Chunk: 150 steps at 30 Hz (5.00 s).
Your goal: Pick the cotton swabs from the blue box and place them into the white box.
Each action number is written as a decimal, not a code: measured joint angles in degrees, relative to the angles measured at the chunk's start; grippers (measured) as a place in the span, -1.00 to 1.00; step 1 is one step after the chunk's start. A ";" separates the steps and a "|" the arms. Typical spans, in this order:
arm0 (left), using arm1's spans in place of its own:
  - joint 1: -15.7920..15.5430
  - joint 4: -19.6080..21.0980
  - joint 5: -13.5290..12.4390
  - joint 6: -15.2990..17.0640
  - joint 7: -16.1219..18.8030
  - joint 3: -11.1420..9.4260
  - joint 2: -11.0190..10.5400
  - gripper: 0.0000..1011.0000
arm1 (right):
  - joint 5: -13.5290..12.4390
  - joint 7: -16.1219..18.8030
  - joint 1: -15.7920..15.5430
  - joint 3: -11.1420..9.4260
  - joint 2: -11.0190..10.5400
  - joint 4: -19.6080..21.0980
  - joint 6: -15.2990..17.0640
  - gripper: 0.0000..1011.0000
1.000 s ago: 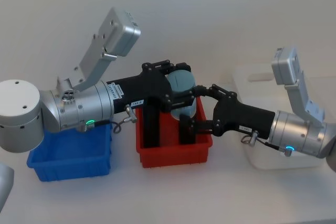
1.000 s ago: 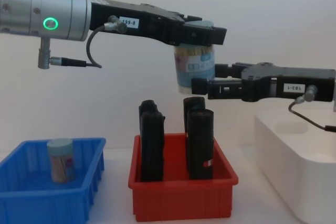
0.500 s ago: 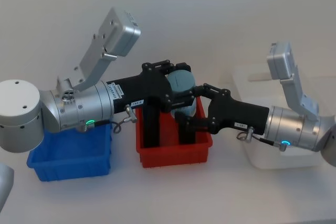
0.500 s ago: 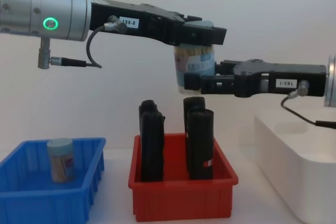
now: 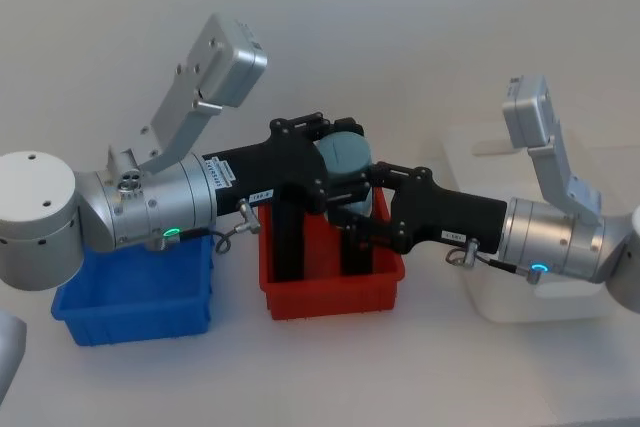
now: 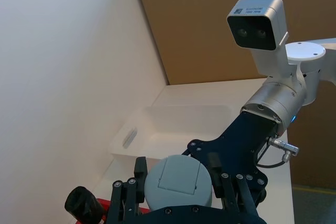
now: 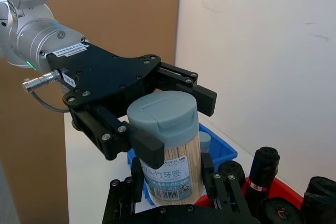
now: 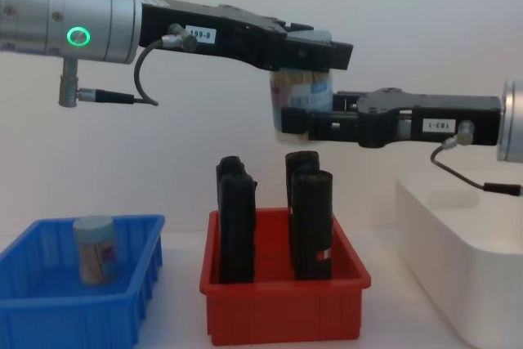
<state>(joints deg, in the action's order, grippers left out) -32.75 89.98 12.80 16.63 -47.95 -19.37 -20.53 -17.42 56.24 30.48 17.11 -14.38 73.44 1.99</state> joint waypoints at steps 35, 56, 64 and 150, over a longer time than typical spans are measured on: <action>0.00 0.00 0.00 0.02 -0.05 -0.02 0.00 0.99 | -2.29 -3.92 -1.94 0.20 -2.36 1.01 -0.12 0.28; 0.00 0.00 0.00 0.02 -0.05 -0.02 0.00 0.99 | -5.49 -17.32 -8.78 -2.72 -7.24 5.79 -1.15 0.28; 0.00 0.00 0.00 0.02 -0.05 -0.02 0.00 0.99 | -6.37 -24.13 -11.55 -3.89 -8.90 7.67 -1.82 0.28; 0.00 0.00 0.00 0.01 -0.05 -0.02 0.00 0.99 | -6.89 -45.62 -12.23 -5.53 -6.85 -1.32 -3.19 0.98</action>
<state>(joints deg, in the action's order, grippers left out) -32.74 89.98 12.80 16.64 -48.00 -19.39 -20.53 -24.31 10.62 18.25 11.59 -21.24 72.13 -1.20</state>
